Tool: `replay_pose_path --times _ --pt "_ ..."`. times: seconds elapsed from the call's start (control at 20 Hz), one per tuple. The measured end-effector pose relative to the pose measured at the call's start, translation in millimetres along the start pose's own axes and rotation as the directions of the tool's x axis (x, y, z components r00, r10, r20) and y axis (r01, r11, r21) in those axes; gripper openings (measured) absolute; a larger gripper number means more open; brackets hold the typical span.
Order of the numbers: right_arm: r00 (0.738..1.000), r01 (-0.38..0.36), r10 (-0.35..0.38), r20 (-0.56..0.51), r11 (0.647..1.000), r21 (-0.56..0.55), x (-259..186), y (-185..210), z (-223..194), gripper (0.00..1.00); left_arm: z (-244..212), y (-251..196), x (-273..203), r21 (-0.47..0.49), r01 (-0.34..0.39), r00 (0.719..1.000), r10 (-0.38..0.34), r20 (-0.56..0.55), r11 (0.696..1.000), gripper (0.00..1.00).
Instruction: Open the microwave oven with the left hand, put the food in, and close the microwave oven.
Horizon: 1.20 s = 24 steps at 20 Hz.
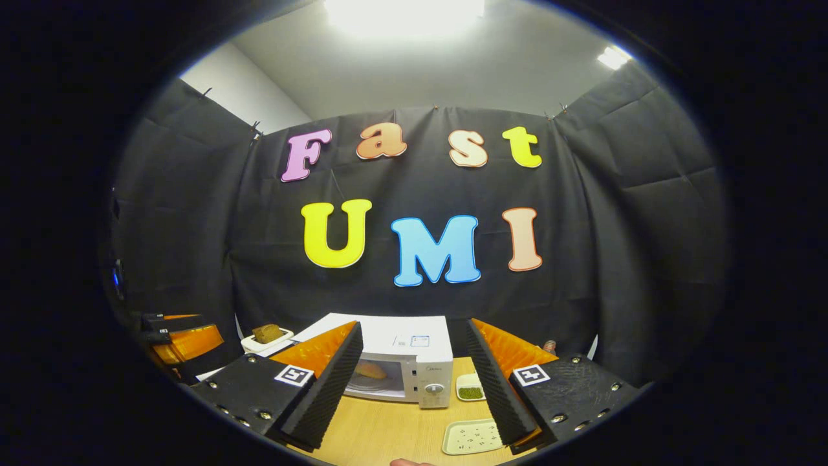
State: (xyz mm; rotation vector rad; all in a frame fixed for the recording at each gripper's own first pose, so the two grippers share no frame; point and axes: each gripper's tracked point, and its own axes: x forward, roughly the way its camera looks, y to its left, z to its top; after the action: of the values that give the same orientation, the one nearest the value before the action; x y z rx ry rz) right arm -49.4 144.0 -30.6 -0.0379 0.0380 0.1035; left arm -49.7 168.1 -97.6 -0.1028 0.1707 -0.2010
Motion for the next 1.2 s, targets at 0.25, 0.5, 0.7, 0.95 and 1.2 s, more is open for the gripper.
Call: replay_pose_path --times 0.25,0.5,0.7,0.95,1.2 --pt "1.0 -0.009 0.01 0.016 1.0 -0.022 1.6 10.3 8.7 0.96 7.9 22.3 -10.8 0.02 -0.064 0.998 0.063 0.011 0.998 0.3" --pt "1.0 -0.022 0.022 -0.002 0.999 -0.036 -2.5 15.5 4.4 0.96 -3.8 75.0 -37.4 0.048 -0.127 0.992 0.128 -0.017 0.991 0.06" --pt "0.999 -0.031 0.03 -0.015 0.999 -0.041 -6.6 21.4 0.1 0.96 -46.5 141.3 -67.0 0.089 -0.222 0.966 0.232 -0.117 0.971 0.07" --pt "0.999 -0.043 0.043 -0.002 0.998 -0.044 -4.0 29.7 6.2 0.96 -100.8 184.4 -91.7 0.047 -0.308 0.925 0.311 -0.218 0.95 0.07" --pt "0.998 -0.062 0.062 -0.009 0.997 -0.043 4.5 39.5 8.0 0.96 -152.3 170.8 -91.7 0.016 -0.283 0.909 0.273 -0.315 0.959 0.07"
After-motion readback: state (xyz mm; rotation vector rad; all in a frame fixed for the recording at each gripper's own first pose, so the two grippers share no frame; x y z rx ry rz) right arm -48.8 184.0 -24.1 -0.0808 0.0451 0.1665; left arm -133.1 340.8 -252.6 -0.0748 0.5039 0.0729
